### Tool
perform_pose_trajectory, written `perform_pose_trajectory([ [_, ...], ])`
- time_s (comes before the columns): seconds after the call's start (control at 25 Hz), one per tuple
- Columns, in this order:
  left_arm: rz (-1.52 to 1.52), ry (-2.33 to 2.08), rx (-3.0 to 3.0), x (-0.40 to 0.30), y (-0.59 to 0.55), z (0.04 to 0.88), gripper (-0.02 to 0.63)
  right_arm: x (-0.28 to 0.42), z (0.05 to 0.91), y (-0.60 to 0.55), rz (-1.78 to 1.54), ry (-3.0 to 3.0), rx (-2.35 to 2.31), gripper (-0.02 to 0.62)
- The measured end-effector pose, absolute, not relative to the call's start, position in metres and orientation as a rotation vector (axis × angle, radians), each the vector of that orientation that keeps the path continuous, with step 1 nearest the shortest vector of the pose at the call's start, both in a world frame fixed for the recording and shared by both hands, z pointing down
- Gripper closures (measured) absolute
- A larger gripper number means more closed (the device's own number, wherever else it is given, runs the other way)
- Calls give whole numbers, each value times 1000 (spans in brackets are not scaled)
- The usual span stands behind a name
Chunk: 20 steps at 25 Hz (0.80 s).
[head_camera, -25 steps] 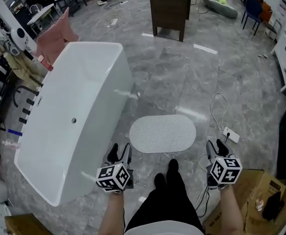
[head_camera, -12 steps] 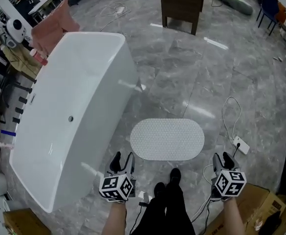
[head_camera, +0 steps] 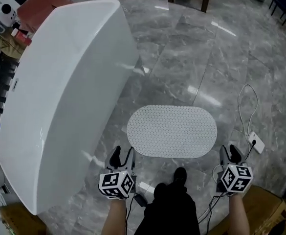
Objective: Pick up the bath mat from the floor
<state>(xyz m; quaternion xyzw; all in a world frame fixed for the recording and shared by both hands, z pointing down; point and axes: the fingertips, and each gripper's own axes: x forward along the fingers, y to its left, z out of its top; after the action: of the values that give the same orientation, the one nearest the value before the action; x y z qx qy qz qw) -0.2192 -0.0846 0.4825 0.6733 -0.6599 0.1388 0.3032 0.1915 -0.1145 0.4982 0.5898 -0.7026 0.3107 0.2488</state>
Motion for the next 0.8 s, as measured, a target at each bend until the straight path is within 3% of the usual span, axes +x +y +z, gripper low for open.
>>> perform_pose_trajectory([
  [0.44, 424, -1767, 1741, -247, -90, 693, 360, 198, 691, -135, 819, -1882, 1644, 422],
  [0.8, 422, -1796, 1717, -256, -102, 799, 354, 198, 795, -148, 819, -1894, 1658, 422],
])
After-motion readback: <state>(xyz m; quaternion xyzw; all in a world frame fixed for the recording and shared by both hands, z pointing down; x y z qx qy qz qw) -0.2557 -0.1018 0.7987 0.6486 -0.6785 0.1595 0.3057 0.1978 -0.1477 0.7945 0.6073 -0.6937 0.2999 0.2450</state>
